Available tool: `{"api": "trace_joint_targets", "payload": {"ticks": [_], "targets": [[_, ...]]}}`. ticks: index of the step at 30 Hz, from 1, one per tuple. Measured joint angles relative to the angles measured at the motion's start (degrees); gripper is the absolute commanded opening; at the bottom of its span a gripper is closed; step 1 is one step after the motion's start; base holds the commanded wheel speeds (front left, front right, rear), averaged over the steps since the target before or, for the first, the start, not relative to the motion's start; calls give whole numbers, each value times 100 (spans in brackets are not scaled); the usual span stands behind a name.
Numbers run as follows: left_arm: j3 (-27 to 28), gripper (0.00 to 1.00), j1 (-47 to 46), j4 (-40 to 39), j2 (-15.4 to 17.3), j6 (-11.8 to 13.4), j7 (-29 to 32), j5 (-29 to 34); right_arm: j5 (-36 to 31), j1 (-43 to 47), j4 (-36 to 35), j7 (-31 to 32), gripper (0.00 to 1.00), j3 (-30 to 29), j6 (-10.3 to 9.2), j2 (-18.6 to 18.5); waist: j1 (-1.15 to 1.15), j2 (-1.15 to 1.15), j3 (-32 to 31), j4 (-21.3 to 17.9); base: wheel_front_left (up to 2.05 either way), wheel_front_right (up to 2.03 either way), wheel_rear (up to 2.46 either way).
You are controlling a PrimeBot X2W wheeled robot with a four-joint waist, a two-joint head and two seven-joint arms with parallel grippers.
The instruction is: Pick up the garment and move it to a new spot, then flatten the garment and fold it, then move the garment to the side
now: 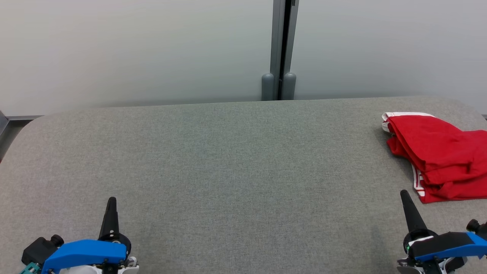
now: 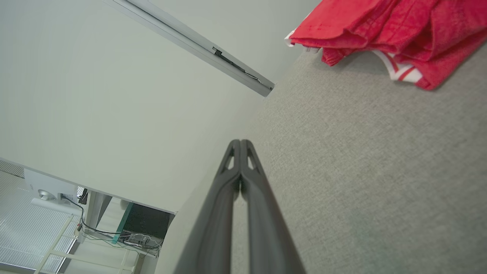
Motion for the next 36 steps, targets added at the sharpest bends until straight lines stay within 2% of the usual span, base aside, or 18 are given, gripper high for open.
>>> {"api": "trace_joint_targets", "payload": {"ticks": [36], "targets": [[280,0,-135,-298,-79,0,501,-1695,1889,-168,-44,311,0,-102,0,101,0,0,15,10,0,0,0]]}}
